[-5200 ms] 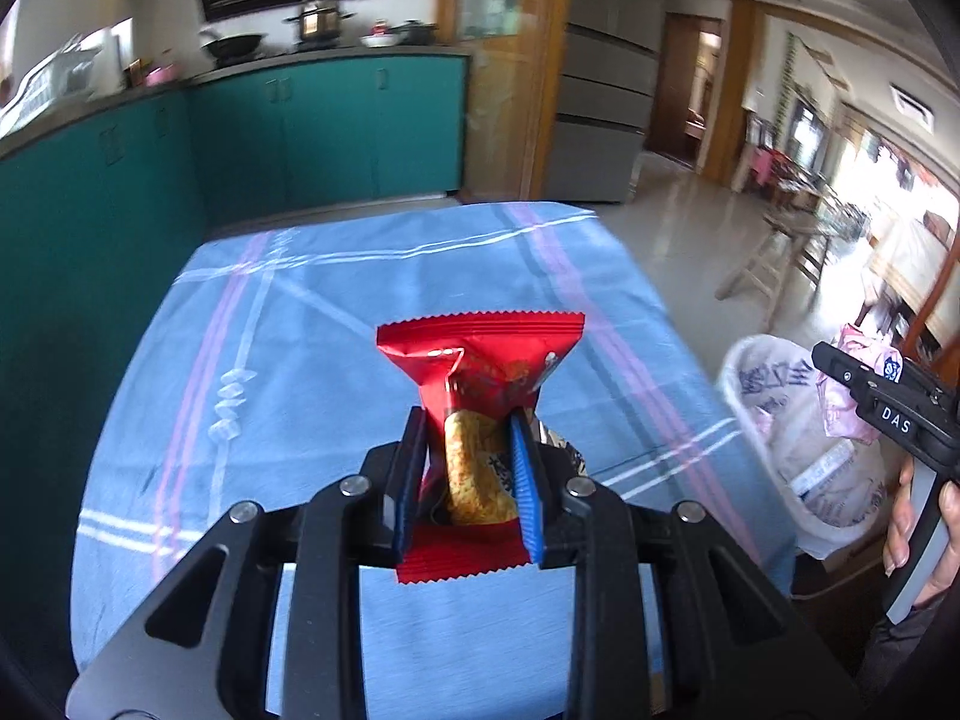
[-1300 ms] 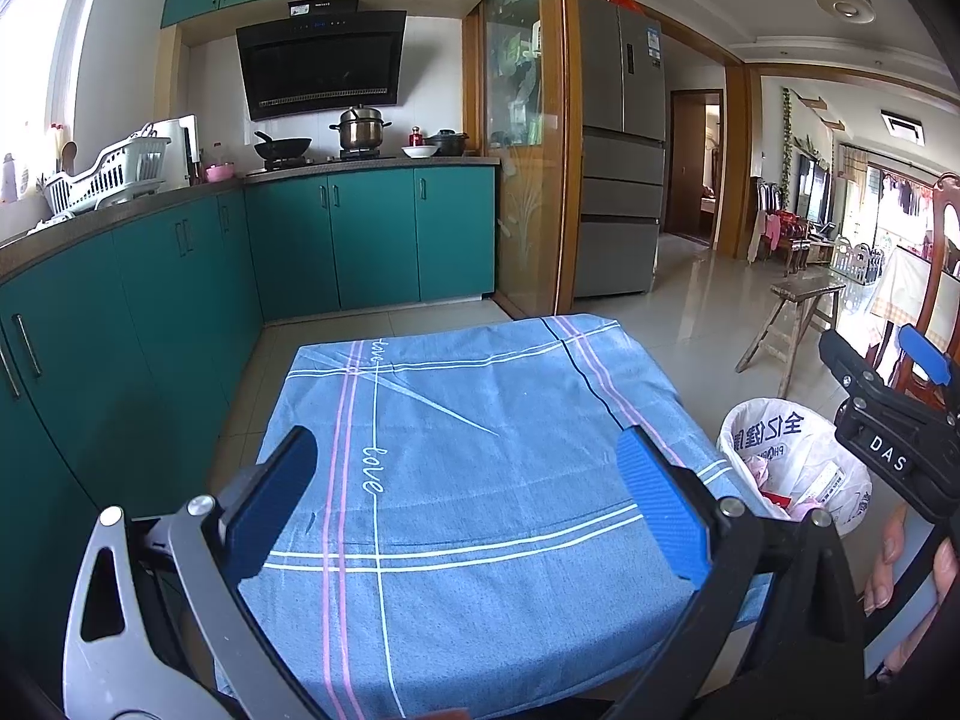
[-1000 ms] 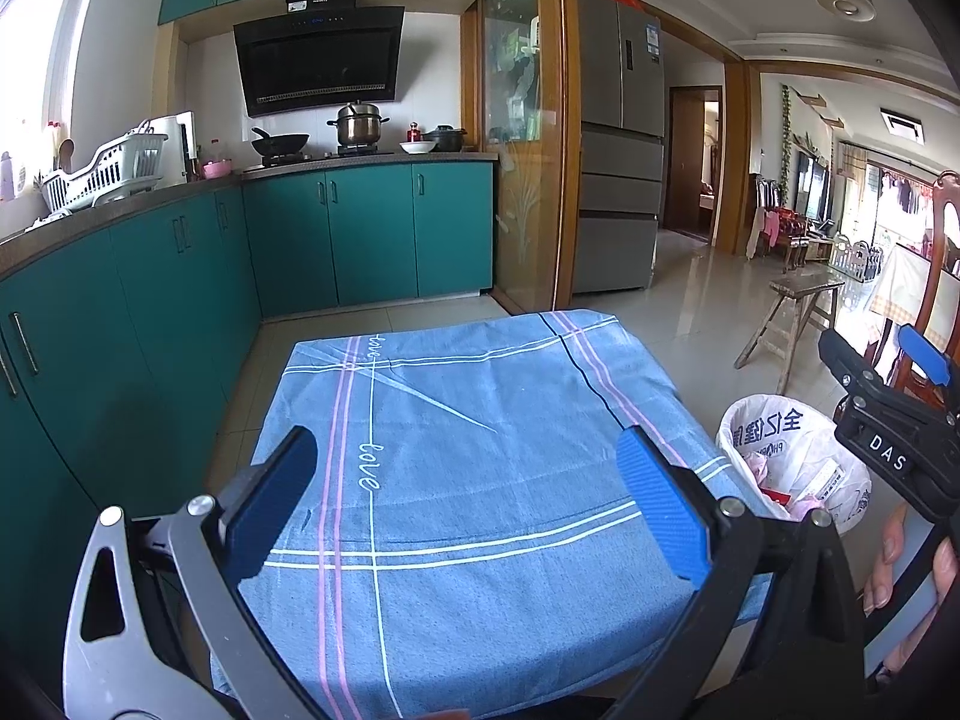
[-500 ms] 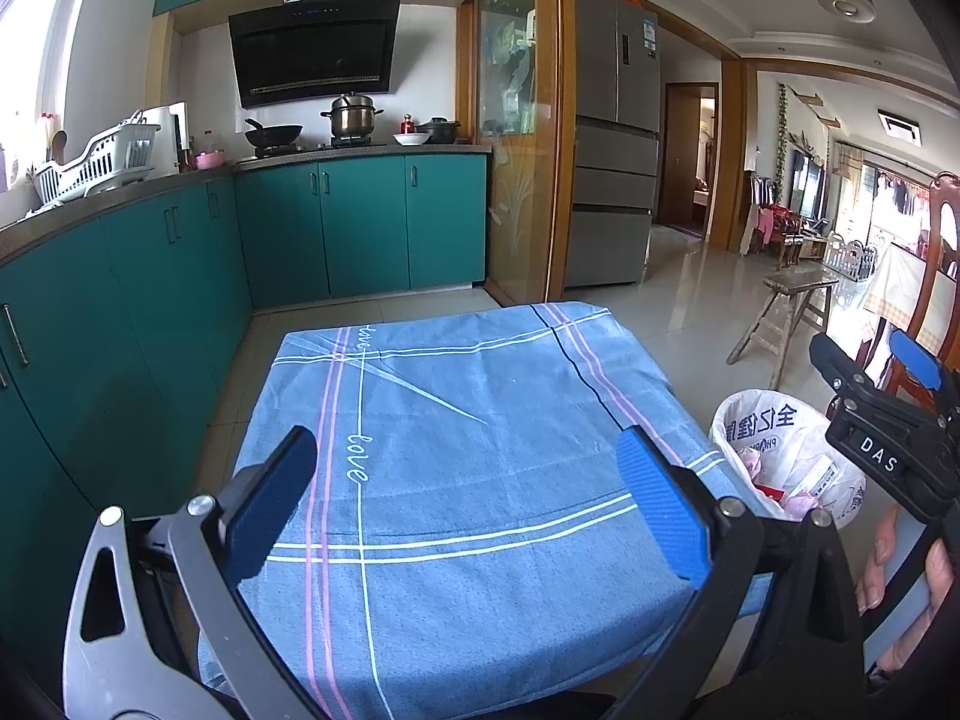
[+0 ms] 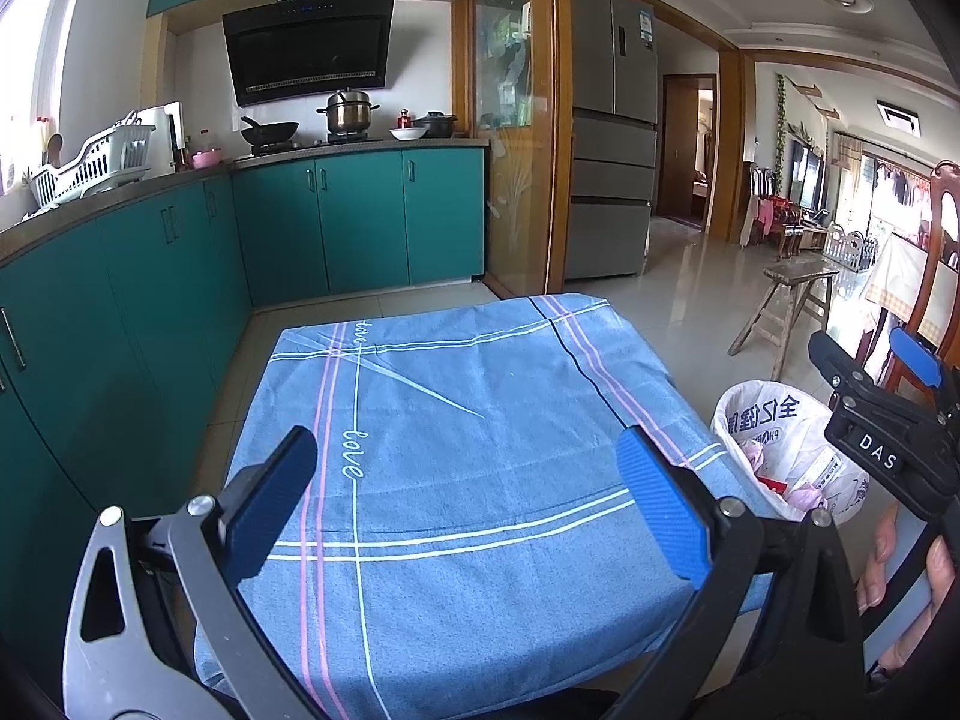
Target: Collect trash
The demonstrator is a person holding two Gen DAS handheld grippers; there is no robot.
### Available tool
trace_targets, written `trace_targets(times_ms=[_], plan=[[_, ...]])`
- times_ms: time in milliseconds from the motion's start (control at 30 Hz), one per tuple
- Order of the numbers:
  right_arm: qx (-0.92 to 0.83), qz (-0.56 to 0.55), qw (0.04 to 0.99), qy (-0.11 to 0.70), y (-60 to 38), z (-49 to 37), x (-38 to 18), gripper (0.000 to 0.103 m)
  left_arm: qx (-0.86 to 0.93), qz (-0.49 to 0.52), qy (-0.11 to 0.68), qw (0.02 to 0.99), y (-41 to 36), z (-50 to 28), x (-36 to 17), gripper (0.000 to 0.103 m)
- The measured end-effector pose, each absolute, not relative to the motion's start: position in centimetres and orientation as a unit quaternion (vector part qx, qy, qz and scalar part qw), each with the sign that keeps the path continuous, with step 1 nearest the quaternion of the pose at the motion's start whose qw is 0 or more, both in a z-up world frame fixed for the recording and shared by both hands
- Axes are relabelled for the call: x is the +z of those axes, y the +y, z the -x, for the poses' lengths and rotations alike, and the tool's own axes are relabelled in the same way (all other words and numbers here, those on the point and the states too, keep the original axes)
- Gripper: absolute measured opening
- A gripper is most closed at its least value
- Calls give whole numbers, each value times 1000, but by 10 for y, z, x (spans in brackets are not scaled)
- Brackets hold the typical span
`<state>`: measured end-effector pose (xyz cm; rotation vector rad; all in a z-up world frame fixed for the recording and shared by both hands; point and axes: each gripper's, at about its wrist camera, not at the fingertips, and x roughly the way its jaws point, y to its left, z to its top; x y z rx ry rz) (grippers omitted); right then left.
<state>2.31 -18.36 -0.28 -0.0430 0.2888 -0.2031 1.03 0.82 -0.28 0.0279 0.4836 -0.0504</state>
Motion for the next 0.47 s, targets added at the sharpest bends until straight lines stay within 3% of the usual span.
trace_targets(times_ms=[467], plan=[[-87, 26, 983, 158, -187, -28, -10, 100, -3, -8, 265, 964, 15, -27, -13, 100]])
